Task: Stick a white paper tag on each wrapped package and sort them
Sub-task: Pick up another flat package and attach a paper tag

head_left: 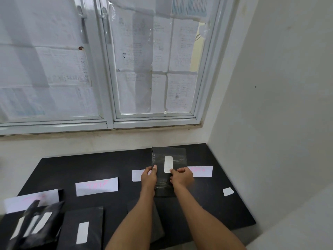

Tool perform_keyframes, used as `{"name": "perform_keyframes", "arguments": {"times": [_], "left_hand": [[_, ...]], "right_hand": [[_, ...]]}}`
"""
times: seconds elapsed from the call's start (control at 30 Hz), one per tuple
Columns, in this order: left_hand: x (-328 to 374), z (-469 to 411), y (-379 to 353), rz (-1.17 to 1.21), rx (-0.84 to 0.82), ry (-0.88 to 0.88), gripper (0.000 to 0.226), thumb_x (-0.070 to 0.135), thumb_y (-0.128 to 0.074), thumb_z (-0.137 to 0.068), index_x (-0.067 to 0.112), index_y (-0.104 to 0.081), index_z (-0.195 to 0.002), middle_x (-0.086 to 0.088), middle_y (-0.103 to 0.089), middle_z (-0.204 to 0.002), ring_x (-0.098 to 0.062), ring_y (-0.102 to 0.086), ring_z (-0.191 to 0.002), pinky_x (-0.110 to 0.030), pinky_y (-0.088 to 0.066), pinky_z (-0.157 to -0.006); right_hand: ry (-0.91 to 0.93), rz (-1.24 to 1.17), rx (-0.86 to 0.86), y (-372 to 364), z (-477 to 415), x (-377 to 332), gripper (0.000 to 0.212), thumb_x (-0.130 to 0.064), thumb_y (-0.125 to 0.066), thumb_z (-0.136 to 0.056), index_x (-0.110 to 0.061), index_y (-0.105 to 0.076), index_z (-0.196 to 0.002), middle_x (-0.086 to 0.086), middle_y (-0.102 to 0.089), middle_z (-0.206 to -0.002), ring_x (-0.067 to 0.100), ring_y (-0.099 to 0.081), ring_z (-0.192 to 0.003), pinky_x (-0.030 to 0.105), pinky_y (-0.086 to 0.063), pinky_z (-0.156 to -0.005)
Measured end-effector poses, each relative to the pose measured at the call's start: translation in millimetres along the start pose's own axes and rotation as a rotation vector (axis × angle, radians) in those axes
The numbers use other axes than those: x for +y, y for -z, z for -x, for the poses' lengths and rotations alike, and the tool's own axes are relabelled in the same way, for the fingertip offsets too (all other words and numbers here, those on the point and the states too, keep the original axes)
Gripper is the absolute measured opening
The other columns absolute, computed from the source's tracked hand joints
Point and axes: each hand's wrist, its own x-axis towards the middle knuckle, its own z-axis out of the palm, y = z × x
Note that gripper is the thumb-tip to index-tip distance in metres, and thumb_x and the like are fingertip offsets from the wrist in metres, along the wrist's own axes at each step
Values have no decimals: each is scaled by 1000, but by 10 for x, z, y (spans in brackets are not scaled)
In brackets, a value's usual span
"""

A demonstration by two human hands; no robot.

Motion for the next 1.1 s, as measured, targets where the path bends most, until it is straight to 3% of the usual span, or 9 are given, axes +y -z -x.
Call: {"name": "perform_keyframes", "arguments": {"times": [0.17,0.23,0.3,0.43,0.53,0.67,0.8,1.03,1.1], "left_hand": [[22,10,74,10,5,2,15,26,-54,-97,12,-61,-100,-6,-63,-91,-16,-61,-80,-26,-51,-61],[39,8,108,4,1,-2,16,26,-54,-97,12,-61,-101,-6,-63,-91,-16,-61,-80,-25,-50,-59],[62,4,140,-15,-16,3,15,27,-54,-97,13,-61,-99,-6,-64,-91,-16,-61,-80,-25,-50,-59],[90,-14,175,-63,-85,24,14,27,-56,-96,16,-65,-97,-7,-68,-95,-20,-65,-85,-28,-53,-66],[62,-30,173,-86,-152,57,15,27,-58,-94,16,-67,-94,-10,-70,-99,-24,-67,-90,-33,-56,-75],[37,-60,168,-91,-177,65,17,28,-59,-93,14,-69,-97,-13,-71,-104,-30,-67,-98,-41,-56,-87],[66,-99,202,-81,-141,62,15,25,-59,-94,13,-68,-96,-13,-71,-101,-29,-67,-95,-37,-56,-81],[130,-135,322,-20,3,22,12,25,-59,-94,16,-64,-87,-13,-68,-97,-24,-64,-86,-36,-56,-78],[173,-107,354,-7,-19,31,16,26,-68,-88,11,-64,-93,-11,-69,-92,-23,-66,-81,-31,-56,-67]], "right_hand": [[149,332,15,90,81,-63,30,-41,-76,-76,-19,-57,-84,-3,-64,-86,13,-54,-73,22,-33,-51],[233,392,36,95,56,-52,40,-47,-78,-71,-22,-56,-93,-1,-61,-102,15,-53,-88,25,-39,-61],[276,455,46,90,17,-45,65,-55,-80,-63,-25,-51,-114,2,-52,-124,21,-50,-111,33,-45,-81],[181,346,-50,128,-125,-127,112,-60,-81,-57,-21,-24,-145,11,-37,-146,32,-42,-130,48,-42,-99],[110,193,-96,163,-202,-238,112,-58,-80,-61,-20,-20,-147,12,-48,-141,33,-49,-126,45,-43,-99],[116,153,-45,183,-212,-296,95,-57,-79,-65,-17,-35,-139,10,-57,-131,32,-55,-119,41,-45,-96],[167,107,-89,161,-184,-242,84,-52,-78,-70,-17,-39,-136,8,-60,-128,30,-57,-116,41,-46,-96],[305,136,-376,110,-141,-74,111,-29,-92,-54,-21,-29,-145,1,-55,-133,21,-53,-119,34,-44,-102],[311,161,-428,86,-149,-55,117,-25,-93,-52,-20,-25,-147,1,-51,-135,21,-50,-123,35,-42,-105]]}}
